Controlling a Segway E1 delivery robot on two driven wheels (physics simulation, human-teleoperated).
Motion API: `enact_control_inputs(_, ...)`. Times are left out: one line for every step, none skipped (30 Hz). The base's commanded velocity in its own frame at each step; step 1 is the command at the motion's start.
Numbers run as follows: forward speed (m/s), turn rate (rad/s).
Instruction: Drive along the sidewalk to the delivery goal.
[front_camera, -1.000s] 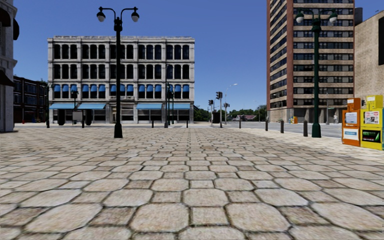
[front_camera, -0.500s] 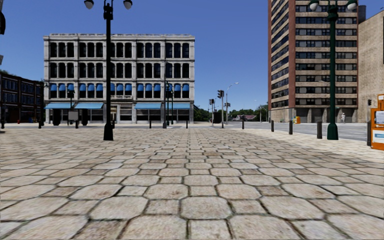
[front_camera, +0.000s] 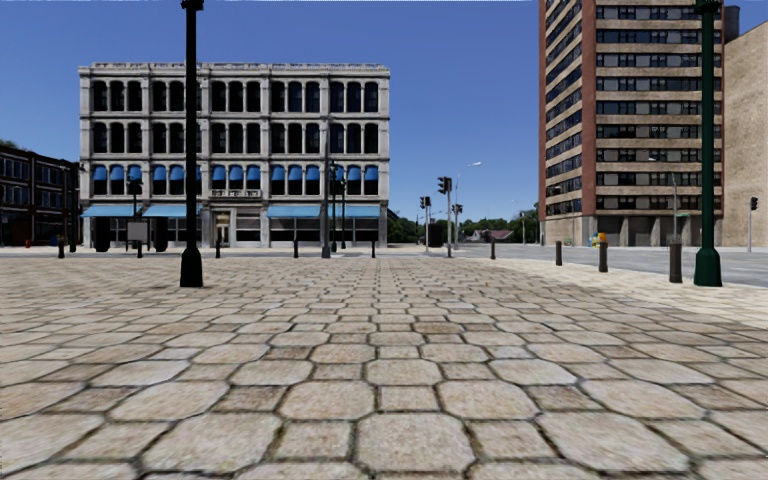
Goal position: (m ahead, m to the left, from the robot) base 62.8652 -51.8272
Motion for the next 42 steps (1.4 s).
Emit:
enact_control_inputs(2.00, 0.00)
enact_control_inputs(2.00, 0.00)
enact_control_inputs(2.00, 0.00)
enact_control_inputs(2.00, 0.00)
enact_control_inputs(2.00, 0.00)
enact_control_inputs(2.00, 0.00)
enact_control_inputs(2.00, 0.00)
enact_control_inputs(2.00, 0.00)
enact_control_inputs(2.00, 0.00)
enact_control_inputs(2.00, 0.00)
enact_control_inputs(2.00, 0.00)
enact_control_inputs(2.00, 0.00)
enact_control_inputs(2.00, 0.00)
enact_control_inputs(2.00, 0.00)
enact_control_inputs(2.00, 0.00)
enact_control_inputs(2.00, 0.00)
enact_control_inputs(2.00, 0.00)
enact_control_inputs(2.00, 0.00)
enact_control_inputs(2.00, 0.00)
enact_control_inputs(2.00, 0.00)
enact_control_inputs(2.00, 0.00)
enact_control_inputs(2.00, 0.00)
enact_control_inputs(2.00, 0.00)
enact_control_inputs(2.00, 0.00)
enact_control_inputs(2.00, 0.00)
enact_control_inputs(2.00, 0.00)
enact_control_inputs(2.00, 0.00)
enact_control_inputs(2.00, 0.00)
enact_control_inputs(2.00, 0.00)
enact_control_inputs(2.00, 0.00)
enact_control_inputs(2.00, 0.00)
enact_control_inputs(2.00, 0.00)
enact_control_inputs(2.00, 0.00)
enact_control_inputs(2.00, 0.00)
enact_control_inputs(2.00, 0.00)
enact_control_inputs(2.00, 0.00)
enact_control_inputs(2.00, 0.00)
enact_control_inputs(2.00, 0.00)
enact_control_inputs(2.00, 0.00)
enact_control_inputs(2.00, 0.00)
enact_control_inputs(2.00, 0.00)
enact_control_inputs(2.00, 0.00)
